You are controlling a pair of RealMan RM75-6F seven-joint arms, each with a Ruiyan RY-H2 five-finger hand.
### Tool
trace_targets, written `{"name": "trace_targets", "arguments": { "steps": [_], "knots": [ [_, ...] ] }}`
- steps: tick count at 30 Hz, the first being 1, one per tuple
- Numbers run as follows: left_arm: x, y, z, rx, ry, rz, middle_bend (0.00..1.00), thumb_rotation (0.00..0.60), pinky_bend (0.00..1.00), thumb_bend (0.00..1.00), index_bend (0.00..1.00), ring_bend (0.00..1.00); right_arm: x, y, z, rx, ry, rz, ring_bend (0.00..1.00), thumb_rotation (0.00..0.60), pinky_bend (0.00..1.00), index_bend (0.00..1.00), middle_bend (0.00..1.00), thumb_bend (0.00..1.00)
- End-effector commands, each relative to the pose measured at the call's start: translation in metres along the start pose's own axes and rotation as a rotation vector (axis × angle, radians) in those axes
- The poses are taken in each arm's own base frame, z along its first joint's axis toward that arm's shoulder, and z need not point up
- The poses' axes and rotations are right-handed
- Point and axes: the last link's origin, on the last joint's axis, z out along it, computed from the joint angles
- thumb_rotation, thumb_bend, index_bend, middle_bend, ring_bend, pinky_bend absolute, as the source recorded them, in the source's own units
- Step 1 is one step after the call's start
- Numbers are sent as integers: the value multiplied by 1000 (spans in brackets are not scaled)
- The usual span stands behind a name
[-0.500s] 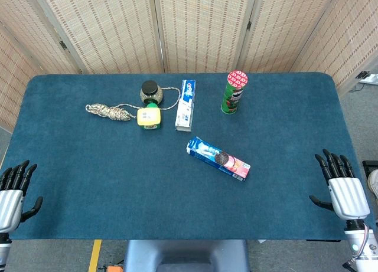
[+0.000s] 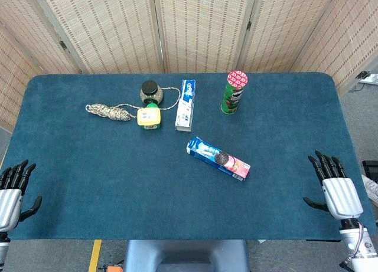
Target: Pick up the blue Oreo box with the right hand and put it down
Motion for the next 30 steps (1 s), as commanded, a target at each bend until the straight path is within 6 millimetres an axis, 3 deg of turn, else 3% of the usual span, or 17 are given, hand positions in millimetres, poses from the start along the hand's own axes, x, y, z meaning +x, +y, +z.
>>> {"name": "trace_targets", "arguments": {
  "steps": [1,9,16,30],
  "knots": [
    [6,-6,3,3,11,-24,41,600,67,407,37,18,-18,-10,15,2,-78,79,209,600,175,94,120,140],
    [10,-10,3,-14,9,-70,50,600,68,407,27,30,-43,-50,40,35,-129,236,351,600,314,304,274,140],
    [18,-17,-2,-22,32,-115,53,600,67,406,20,34,-52,-76,55,26,-127,234,360,600,326,316,284,140],
    [29,-26,-7,-94,26,-184,59,600,68,408,17,47,-74,-101,66,-151,-90,315,375,600,338,318,290,140]
  ]
}}
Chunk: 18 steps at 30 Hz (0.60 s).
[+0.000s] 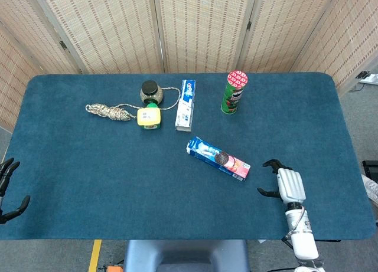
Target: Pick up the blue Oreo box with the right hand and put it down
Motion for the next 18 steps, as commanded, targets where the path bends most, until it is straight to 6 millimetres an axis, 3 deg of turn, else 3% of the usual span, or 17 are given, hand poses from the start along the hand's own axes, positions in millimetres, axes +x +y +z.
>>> {"name": "trace_targets", "arguments": {
  "steps": [1,9,18],
  "knots": [
    [2,-1,0,-31,-11,-13,60,600,68,408,17,47,-7,-5,8,-38,2,23,374,600,338,318,290,140],
    [1,-2,4,-50,-38,-19,61,600,68,408,15,48,-19,-16,31,-60,-54,63,379,600,339,319,290,141],
    [2,0,-2,-62,-30,-27,66,600,74,408,12,53,-20,-31,40,-32,-85,57,383,600,343,332,290,140]
  ]
}}
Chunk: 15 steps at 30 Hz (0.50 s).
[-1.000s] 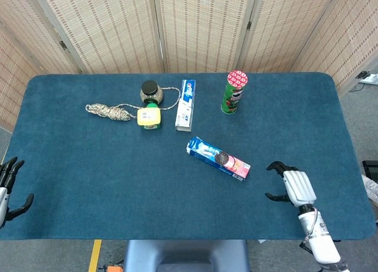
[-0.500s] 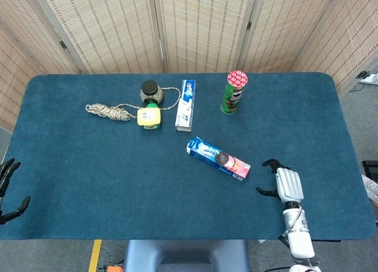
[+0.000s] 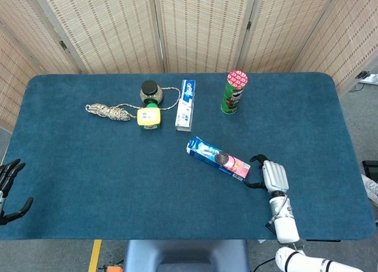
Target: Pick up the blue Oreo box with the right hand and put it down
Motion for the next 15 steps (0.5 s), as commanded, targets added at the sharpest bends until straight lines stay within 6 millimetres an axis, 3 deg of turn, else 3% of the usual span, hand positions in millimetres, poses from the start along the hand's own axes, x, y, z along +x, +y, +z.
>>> {"name": "trace_targets", "arguments": {
  "steps": [1,15],
  "knots": [
    [0,-1,-1,1,-2,-2,66,600,74,408,11,53,1,-2,1,1,5,-4,383,600,344,333,291,140],
    [-1,5,-9,-35,-4,-12,67,600,74,408,0,55,-6,-16,12,-11,-9,-36,411,600,369,387,315,140]
  ]
}}
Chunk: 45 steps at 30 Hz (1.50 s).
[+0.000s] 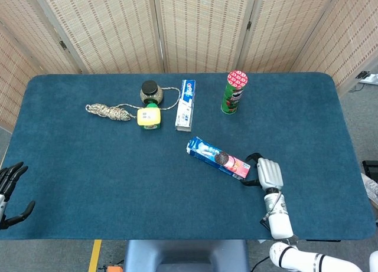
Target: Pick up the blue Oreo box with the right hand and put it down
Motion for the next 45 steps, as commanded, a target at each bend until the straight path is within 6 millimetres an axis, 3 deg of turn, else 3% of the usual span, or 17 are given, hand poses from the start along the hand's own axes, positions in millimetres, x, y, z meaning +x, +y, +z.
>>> {"name": "trace_targets", "arguments": {
  "steps": [1,9,17,26,31,36,45],
  "knots": [
    [0,0,-1,-3,-2,-1,68,600,74,409,0,55,-1,-3,3,-2,1,-9,413,600,370,399,317,140],
    [-1,0,-1,-4,-1,0,74,600,74,408,0,58,-2,-1,4,-16,7,-23,447,600,378,492,351,140],
    [-1,0,0,-2,-3,2,76,600,74,409,0,59,14,8,6,7,16,-44,452,600,379,498,355,141],
    [-2,-1,3,3,-20,0,77,600,75,408,0,59,74,23,-1,100,5,-229,440,600,379,502,345,140],
    [-3,-3,5,15,-32,-2,77,600,75,409,0,60,113,25,-6,98,54,-262,432,600,376,502,339,141],
    [-4,-4,8,23,-49,0,77,600,75,408,0,63,151,18,-14,89,-4,-293,407,600,356,502,329,140],
    [-9,-5,14,35,-90,14,77,600,75,409,0,71,191,21,-13,74,-113,-443,325,600,289,502,285,141]
  ]
}}
